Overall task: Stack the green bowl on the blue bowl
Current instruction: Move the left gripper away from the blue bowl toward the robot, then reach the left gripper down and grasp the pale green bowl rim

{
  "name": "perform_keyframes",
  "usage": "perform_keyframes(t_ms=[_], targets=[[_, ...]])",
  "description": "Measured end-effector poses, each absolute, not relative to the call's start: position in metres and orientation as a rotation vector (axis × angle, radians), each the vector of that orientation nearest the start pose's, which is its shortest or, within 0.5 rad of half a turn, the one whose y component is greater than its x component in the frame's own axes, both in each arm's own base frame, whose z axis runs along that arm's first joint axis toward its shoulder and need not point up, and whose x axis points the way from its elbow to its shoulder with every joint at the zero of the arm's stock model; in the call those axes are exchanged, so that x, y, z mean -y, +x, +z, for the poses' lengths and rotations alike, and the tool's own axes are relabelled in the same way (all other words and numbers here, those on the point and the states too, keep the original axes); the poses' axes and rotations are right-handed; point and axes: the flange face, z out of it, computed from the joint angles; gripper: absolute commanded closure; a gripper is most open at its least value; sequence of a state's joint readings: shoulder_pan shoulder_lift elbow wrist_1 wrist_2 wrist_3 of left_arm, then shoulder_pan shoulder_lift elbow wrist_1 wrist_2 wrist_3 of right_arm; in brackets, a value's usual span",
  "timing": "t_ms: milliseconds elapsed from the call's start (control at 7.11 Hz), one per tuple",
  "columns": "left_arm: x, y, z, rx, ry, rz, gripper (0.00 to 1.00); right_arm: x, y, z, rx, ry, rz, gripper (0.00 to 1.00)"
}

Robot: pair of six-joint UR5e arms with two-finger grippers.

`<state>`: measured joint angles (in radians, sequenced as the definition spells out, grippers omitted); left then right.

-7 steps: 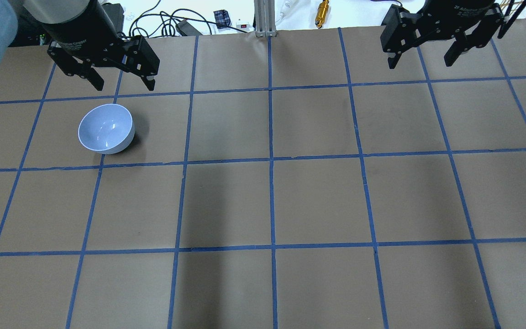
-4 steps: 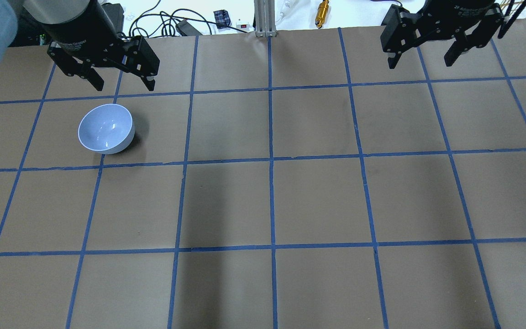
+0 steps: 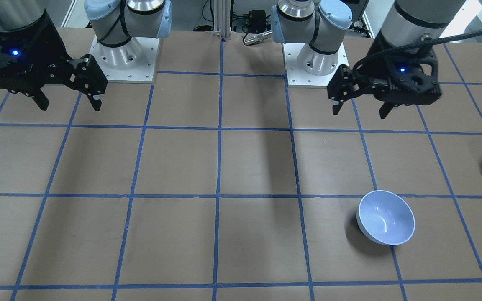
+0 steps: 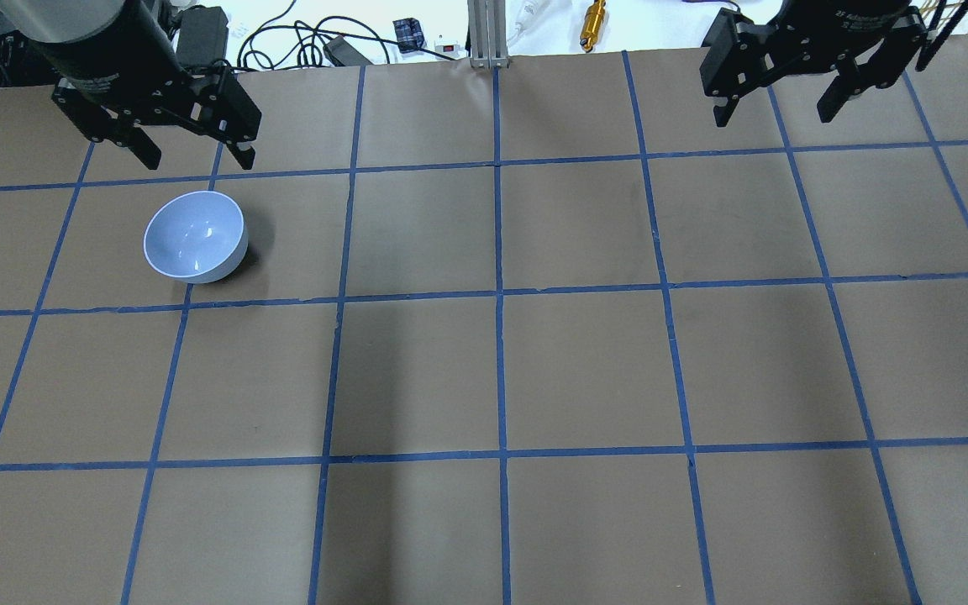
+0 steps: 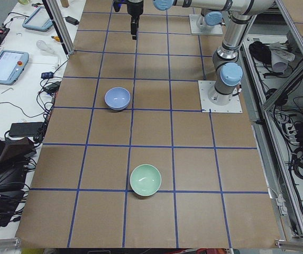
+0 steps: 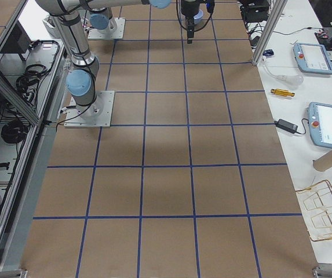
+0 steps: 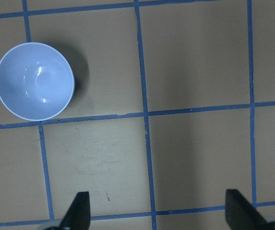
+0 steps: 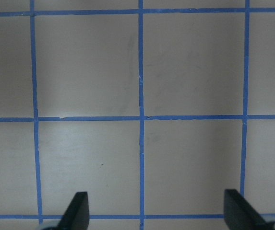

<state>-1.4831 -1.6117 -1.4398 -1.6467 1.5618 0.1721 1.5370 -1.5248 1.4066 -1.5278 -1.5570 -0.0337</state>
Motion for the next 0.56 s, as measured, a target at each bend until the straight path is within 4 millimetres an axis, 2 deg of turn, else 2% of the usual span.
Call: perform_keyframes(t_ms=[281, 562], targets=[[0.512, -0.007, 0.523, -3.165, 0.227, 0.112, 0.0, 0.52, 0.117, 0.541, -3.128, -0.001, -0.118, 0.0], [0.503, 0.098, 0.516, -3.179, 0.457, 0.177, 0.0, 0.52, 0.117, 0.541, -3.128, -0.002, -0.118, 0.0]])
